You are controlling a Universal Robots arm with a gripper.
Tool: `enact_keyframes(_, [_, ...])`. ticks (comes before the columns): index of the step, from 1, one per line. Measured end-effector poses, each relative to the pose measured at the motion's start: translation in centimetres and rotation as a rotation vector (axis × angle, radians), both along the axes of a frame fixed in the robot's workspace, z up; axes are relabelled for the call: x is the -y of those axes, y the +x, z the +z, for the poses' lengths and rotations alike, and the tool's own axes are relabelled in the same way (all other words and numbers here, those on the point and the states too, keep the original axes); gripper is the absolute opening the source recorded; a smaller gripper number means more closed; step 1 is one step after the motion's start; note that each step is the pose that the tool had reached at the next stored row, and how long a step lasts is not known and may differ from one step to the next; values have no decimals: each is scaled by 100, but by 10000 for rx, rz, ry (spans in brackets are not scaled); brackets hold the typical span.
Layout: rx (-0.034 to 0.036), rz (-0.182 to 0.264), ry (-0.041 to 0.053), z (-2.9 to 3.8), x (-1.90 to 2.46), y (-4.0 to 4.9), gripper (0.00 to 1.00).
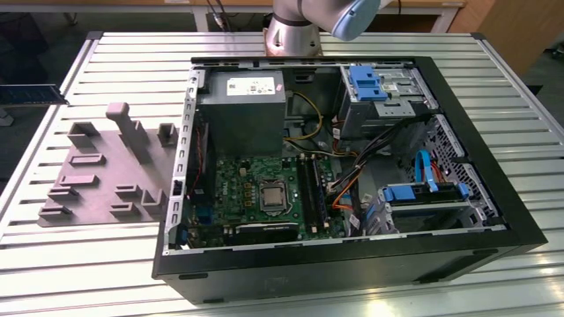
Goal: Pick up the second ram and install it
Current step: 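Pick up the second ram and move it above second insertion slot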
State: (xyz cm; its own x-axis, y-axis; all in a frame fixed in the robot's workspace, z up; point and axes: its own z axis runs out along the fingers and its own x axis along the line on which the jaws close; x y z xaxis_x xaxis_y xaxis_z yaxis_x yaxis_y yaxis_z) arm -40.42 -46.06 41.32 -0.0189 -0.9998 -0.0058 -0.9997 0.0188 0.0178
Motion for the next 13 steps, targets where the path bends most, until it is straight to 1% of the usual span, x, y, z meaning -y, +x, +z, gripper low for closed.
enact_keyframes(5, [-3,0,-2,15,0,0,14])
enact_keyframes(10, [0,0,-7,77,-1,0,14])
enact_keyframes(13, [1,0,-8,79,-1,0,14])
